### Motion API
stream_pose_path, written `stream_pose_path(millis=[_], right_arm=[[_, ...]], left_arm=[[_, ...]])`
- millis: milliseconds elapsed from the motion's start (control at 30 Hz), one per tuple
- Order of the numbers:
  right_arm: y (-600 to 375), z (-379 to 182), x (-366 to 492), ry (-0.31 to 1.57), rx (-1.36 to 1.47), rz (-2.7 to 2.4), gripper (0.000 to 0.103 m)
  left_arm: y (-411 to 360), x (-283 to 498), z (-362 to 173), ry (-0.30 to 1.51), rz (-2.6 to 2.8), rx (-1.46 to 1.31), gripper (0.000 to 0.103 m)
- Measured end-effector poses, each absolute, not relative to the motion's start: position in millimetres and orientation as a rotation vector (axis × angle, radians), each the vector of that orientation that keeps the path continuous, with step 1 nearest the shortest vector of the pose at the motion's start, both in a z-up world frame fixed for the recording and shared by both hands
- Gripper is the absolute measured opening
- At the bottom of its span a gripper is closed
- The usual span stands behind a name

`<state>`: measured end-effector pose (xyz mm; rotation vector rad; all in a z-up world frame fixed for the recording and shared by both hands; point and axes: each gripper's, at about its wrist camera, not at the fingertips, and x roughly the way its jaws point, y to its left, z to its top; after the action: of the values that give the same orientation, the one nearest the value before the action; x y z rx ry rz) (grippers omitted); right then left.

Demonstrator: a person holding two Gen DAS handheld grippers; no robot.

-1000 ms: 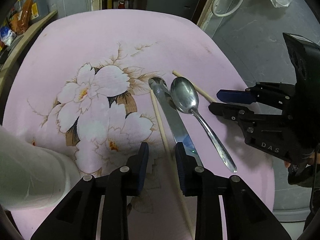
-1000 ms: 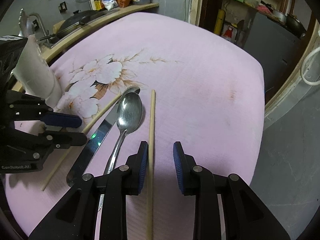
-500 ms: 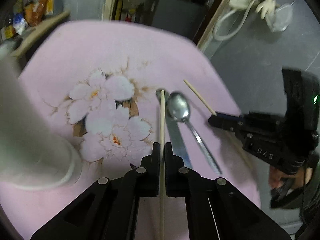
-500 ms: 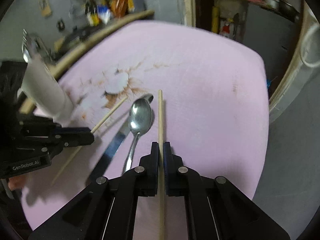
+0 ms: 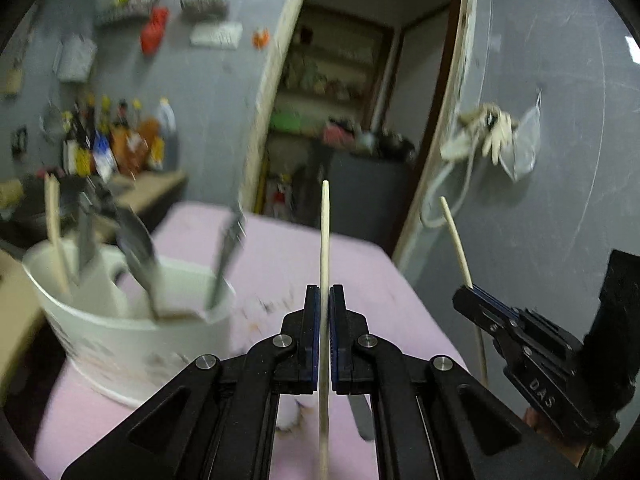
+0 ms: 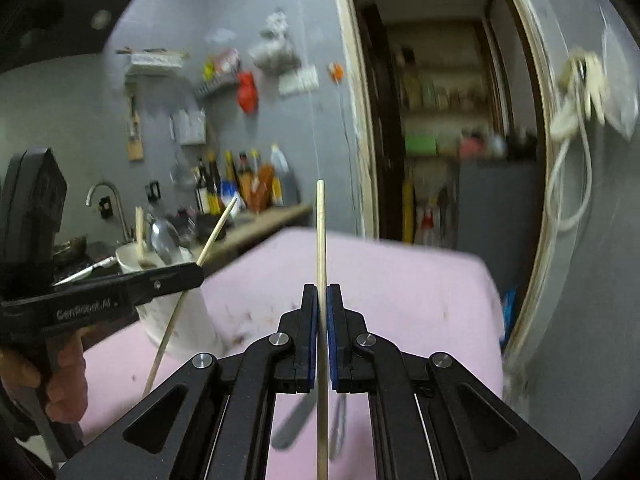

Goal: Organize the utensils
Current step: 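Lift both chopsticks and carry them toward the white caddy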

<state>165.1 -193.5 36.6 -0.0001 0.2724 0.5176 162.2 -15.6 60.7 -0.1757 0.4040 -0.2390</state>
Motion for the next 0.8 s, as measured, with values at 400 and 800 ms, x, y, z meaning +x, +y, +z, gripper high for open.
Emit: stream_pose_path(millis=[400, 800], right_arm=[[-127.7, 92.7, 186.6, 0.051, 0.185, 0.74, 0.003], [-75.1, 89.0, 224.9, -0.058, 0.386, 0.794, 0.003]], left_arm=[[88.5, 163.8, 119.4, 0.214, -0.132, -0.261, 0.002], [203.4, 191.6, 109.7, 0.093, 0.024, -0.459, 0.002]])
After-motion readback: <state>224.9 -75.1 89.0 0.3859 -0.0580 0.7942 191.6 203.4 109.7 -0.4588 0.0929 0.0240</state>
